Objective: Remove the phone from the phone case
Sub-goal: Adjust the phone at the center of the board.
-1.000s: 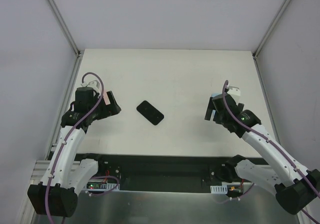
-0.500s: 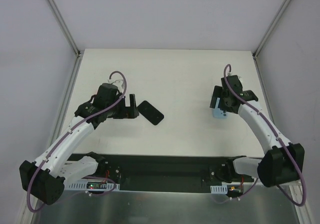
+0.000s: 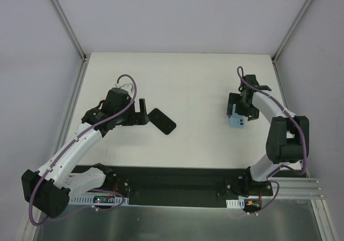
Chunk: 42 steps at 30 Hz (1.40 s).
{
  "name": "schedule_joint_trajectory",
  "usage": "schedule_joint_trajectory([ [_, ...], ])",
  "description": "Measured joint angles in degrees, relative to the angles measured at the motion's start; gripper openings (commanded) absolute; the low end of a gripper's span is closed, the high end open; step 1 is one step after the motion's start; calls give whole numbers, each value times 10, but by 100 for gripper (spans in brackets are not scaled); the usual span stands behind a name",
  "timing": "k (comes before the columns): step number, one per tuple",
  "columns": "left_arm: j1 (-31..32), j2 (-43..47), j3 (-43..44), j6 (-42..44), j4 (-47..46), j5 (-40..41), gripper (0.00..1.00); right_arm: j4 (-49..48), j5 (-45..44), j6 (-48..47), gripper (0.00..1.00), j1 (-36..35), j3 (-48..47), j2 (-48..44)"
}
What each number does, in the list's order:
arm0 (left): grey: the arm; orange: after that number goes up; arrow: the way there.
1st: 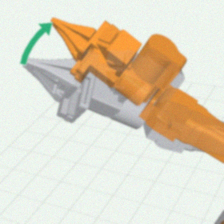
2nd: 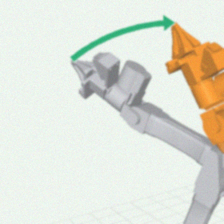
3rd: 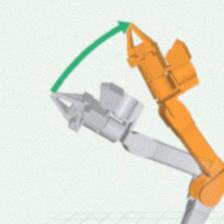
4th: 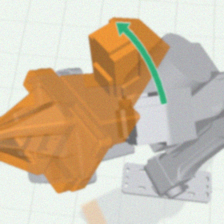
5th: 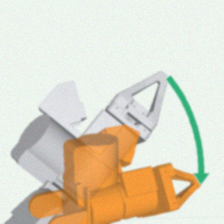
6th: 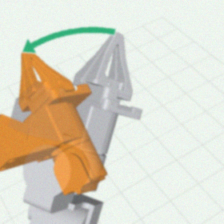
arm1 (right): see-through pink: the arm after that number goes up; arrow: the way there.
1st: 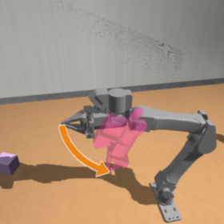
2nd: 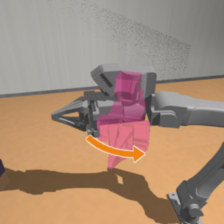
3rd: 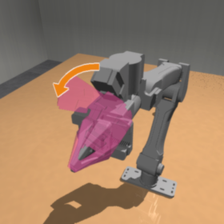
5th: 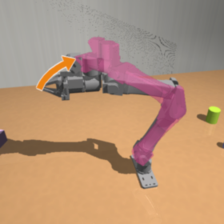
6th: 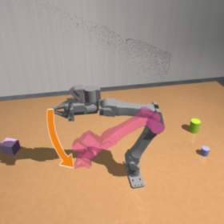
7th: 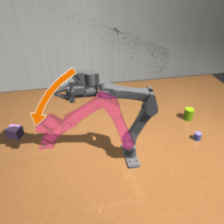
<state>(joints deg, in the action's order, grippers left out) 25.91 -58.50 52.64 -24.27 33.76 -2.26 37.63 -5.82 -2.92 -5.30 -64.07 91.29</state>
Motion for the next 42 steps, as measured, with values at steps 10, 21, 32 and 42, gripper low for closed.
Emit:
schedule_joint_trajectory([
  [10, 0, -4, 8, -3, 0, 1, 99, -18, 3, -26, 96, 7, -34, 99],
  [21, 0, -4, 8, -4, 0, 9, 99, -45, 17, -36, 57, 12, -66, 155],
  [32, 0, -13, 14, -6, 0, 4, 99, -76, 43, -70, 55, -97, -17, 112],
  [42, 8, -108, 30, -9, 0, -48, 99, -82, 31, -111, 96, -341, 48, 68],
])
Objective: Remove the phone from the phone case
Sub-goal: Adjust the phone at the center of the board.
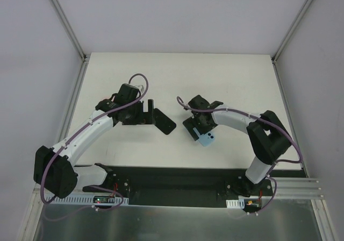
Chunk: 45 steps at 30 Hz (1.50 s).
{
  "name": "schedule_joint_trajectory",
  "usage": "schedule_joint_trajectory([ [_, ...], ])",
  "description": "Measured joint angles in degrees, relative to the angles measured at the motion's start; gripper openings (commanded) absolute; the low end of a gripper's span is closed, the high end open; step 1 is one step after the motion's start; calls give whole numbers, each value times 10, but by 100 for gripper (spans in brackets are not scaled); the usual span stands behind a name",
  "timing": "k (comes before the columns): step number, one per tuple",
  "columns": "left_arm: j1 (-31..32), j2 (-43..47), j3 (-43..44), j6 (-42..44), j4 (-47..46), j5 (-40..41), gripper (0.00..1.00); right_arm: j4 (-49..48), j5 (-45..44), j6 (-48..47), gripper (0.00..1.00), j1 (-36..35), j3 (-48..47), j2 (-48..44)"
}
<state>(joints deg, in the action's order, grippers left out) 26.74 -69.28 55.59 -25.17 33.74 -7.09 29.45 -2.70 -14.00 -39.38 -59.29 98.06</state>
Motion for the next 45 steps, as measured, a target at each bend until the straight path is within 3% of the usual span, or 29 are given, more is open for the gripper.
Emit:
schedule_joint_trajectory([
  [6, 17, -41, 8, -2, 0, -19, 99, 6, -35, 17, 96, -7, 1, -20],
  [14, 41, -93, 51, -9, -1, -31, 99, 5, -49, 127, 96, -10, 35, -82],
  [24, 44, -99, 67, -9, 0, -34, 99, 46, -74, 168, 96, -6, 36, -50],
  [27, 44, -99, 75, -8, 0, -34, 99, 58, -78, 168, 96, 15, 31, -46],
  [35, 50, -111, 119, 0, 0, -42, 99, 88, -147, 198, 96, 167, 5, -47],
  [41, 113, -155, 168, 54, -3, -22, 99, 50, -125, 271, 96, 168, 39, -78],
  [45, 188, -228, 225, 144, -18, 29, 99, 33, -83, 309, 96, 174, 108, -149],
])
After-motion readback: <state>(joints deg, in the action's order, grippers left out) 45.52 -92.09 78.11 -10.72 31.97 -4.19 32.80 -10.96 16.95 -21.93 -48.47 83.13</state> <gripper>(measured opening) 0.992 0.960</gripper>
